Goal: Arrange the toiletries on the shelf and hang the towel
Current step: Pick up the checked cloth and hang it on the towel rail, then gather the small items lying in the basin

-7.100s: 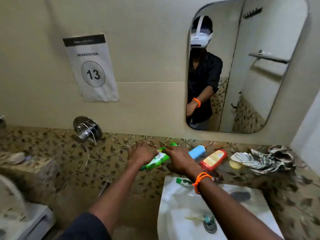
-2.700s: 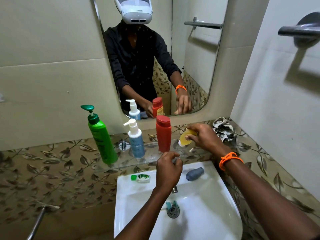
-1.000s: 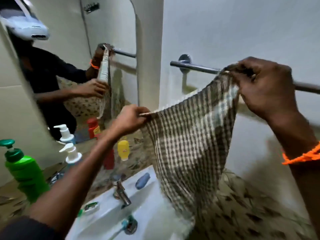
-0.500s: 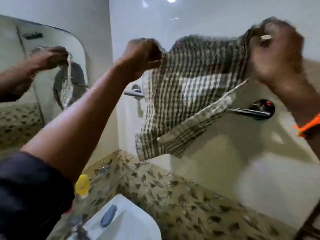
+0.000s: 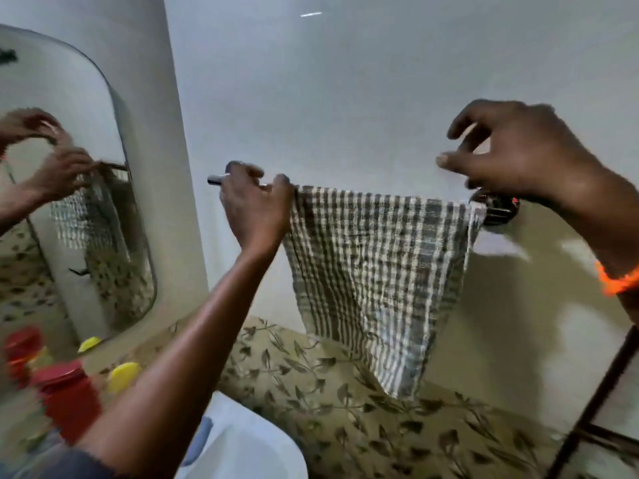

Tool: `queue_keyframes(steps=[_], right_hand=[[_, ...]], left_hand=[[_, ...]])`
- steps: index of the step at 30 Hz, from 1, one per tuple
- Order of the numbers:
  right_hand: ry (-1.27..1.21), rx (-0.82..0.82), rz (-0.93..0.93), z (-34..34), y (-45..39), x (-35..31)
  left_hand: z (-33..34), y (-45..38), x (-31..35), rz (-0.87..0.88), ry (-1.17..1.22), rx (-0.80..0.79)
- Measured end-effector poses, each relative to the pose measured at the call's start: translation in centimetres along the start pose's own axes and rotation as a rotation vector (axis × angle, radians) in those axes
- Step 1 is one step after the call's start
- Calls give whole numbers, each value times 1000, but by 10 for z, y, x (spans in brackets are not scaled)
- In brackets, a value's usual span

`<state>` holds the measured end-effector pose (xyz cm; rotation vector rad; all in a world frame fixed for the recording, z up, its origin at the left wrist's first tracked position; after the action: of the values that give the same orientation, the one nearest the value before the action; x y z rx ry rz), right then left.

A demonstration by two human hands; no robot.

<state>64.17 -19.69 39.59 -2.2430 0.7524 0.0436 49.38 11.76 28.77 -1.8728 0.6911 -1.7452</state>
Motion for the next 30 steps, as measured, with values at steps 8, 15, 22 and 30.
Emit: queue_keyframes(steps=[8, 15, 22, 30], right_hand=[[93, -368, -164, 51, 27, -12], [290, -315, -125, 66, 25, 0], [-471, 256, -417, 124, 127, -98], [-558, -1113, -261, 508, 385, -165]], left_hand=[[3, -8, -13, 3, -33, -149], [9, -44, -3, 28, -263, -228], [-60, 66, -97, -127, -178, -71], [-219, 385, -366, -927, -559, -310]])
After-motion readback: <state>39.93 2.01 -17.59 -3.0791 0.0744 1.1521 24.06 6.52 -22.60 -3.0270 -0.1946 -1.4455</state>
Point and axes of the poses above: each hand's wrist, its own y-axis away from the middle knuckle, its own z-axis out of the palm, x = y × z, the point moved 10 cm from there along -y, towards the middle knuckle, and after that the axes turned 1 degree about x, right-handed, at the moved point
